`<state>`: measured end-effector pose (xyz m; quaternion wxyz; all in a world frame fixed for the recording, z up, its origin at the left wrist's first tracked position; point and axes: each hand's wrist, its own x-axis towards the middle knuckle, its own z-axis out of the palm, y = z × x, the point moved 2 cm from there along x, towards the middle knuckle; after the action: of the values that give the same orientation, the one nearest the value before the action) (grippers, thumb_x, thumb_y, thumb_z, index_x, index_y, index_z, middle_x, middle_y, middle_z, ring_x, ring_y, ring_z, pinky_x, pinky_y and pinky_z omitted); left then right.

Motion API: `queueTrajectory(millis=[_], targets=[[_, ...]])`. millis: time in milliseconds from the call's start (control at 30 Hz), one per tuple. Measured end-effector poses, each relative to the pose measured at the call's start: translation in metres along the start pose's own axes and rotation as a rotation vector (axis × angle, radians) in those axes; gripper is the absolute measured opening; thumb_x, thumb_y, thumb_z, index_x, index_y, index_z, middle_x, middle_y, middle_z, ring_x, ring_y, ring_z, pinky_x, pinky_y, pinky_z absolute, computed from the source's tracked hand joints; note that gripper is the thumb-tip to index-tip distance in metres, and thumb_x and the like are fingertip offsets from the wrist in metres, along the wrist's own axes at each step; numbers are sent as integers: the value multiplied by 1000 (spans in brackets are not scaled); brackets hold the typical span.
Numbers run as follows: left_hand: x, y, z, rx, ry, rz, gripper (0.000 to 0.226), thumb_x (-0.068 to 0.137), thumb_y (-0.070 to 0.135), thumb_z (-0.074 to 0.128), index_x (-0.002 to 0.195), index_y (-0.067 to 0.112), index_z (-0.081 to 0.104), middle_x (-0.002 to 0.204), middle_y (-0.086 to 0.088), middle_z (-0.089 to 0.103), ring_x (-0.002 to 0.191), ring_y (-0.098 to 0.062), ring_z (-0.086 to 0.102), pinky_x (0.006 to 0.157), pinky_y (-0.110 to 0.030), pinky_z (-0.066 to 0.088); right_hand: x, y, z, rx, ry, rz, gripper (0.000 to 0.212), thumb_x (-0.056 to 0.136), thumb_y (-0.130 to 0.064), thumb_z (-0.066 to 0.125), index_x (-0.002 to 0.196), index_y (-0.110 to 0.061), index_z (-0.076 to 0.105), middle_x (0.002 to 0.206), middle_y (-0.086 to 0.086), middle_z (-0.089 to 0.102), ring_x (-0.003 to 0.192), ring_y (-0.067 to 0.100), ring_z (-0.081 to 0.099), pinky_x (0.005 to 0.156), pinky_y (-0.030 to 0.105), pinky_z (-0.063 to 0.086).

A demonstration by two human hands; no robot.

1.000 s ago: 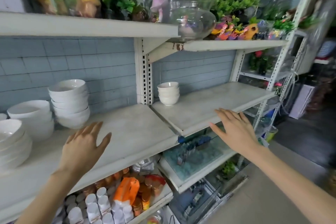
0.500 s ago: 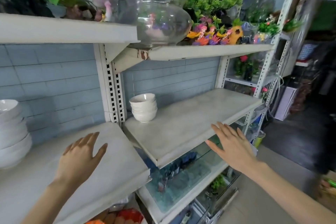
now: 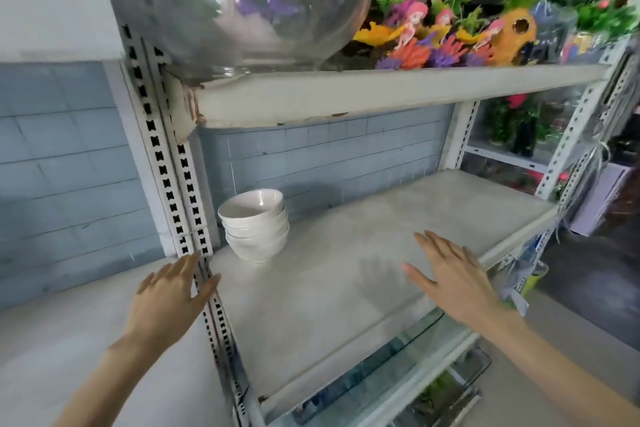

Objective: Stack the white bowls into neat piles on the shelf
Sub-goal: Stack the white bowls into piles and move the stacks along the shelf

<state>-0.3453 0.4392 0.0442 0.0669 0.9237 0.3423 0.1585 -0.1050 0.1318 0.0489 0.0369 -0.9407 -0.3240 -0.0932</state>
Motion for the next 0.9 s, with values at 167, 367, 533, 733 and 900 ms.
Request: queueTrajectory(millis=[167,367,533,733,900], targets=[[19,27,13,-3,13,-102,63,92,51,45,140,11,41,136,-8,54,121,-27,54,101,-40,39,64,13,18,72,-7,-104,119,54,-82,-30,148,-24,14,155,-3,21,141,14,22,115,39,18],[29,60,35,-98,-15,-336,69,91,56,43,145,16,27,138,-8,50,118,-30,54,94,-41,41,122,5,32,241,-117,-350,77,88,-67,22,149,-21,9,156,-3,20,140,15,25,108,29,27],[36,69,60,-228,-32,-423,85,81,67,47,145,21,17,149,-8,36,125,-33,48,98,-44,42,158,-1,41,432,-289,-498,80,87,-65,38,149,-30,1,157,-13,10,142,9,19,107,31,28],[53,69,79,-502,36,-437,113,67,62,63,150,14,3,154,-9,27,136,-27,36,110,-41,33,188,-45,49,812,-532,-648,92,77,-65,52,147,-40,-1,157,-15,8,140,3,19,113,25,19],[76,60,81,-810,29,-469,150,39,73,79,146,33,-19,153,-4,28,135,-21,39,109,-41,35,205,-97,54,937,-663,-688,101,69,-62,62,144,-48,-6,156,-3,14,137,11,32,109,30,32]])
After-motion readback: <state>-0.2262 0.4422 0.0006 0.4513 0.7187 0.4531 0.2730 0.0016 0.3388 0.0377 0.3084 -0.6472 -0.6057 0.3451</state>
